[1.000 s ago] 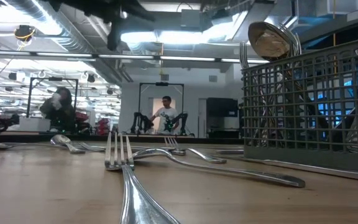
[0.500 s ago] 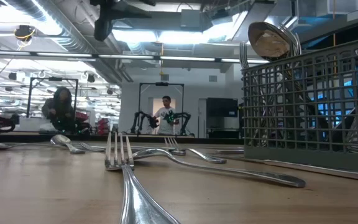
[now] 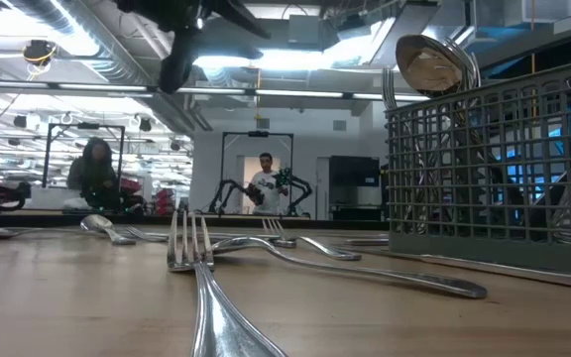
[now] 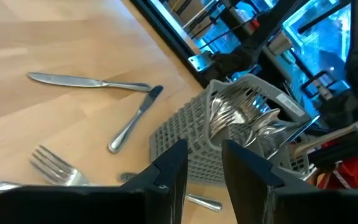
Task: Sort silverware
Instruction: Put the silver table knife into the gray silverware basket
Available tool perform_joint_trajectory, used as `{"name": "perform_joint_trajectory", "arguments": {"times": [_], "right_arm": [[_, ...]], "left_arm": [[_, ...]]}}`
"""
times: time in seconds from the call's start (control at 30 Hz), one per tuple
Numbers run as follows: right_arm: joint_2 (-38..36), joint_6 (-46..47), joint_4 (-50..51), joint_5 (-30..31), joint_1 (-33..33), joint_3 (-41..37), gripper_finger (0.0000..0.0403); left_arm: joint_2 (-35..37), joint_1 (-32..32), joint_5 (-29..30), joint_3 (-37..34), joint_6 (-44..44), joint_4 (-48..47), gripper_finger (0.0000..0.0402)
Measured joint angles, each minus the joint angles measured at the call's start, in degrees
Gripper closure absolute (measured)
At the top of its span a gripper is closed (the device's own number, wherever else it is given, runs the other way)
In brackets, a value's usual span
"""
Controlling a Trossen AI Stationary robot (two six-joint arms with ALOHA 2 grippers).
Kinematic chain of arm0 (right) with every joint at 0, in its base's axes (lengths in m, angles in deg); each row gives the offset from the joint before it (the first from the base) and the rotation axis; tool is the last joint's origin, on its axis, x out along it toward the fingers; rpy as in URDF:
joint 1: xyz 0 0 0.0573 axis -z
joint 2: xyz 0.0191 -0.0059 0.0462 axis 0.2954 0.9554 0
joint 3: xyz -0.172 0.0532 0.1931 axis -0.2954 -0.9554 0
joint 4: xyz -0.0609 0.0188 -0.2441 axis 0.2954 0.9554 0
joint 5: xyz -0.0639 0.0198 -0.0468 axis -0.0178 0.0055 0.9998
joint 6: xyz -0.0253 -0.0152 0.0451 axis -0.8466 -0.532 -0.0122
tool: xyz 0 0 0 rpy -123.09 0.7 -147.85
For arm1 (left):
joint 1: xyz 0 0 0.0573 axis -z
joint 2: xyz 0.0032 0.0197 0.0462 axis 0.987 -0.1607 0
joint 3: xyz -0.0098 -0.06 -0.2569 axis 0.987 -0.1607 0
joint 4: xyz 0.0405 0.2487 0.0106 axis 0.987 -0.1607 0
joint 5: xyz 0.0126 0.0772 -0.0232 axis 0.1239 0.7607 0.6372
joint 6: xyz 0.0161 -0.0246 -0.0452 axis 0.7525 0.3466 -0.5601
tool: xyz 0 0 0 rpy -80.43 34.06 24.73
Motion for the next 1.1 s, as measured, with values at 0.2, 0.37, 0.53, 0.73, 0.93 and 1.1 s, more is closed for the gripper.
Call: {"name": "perform_joint_trajectory", "arguments": {"times": [0.2, 0.37, 0.53, 0.73, 0.93, 1.1], "right_arm": [[2.1, 1.8, 0.1, -1.7, 0.0, -0.7, 0.0365], [2.0, 1.6, 0.1, -5.6, 0.5, -0.6, 0.0365], [2.0, 1.7, 0.5, -6.6, 0.4, -0.6, 0.0365], [2.0, 1.6, 0.5, -7.0, 0.4, -0.6, 0.0365], [2.0, 1.5, 0.5, -7.3, 0.4, -0.7, 0.0365], [2.0, 1.4, 0.5, -7.4, 0.4, -0.7, 0.0358]], "left_arm": [[-1.5, 0.1, 0.0, 0.0, -0.1, 3.8, 0.0309], [-1.5, 0.1, -0.1, 0.0, -0.2, 5.3, 0.0309], [-1.5, 0.1, -0.1, 0.0, 1.4, 6.4, 0.0309], [-1.5, 0.1, -0.1, 0.0, 1.4, 6.4, 0.0309], [-1.5, 0.1, -0.1, 0.0, 1.4, 6.4, 0.0309], [-1.5, 0.1, -0.1, 0.0, 1.4, 6.3, 0.0309]]}}
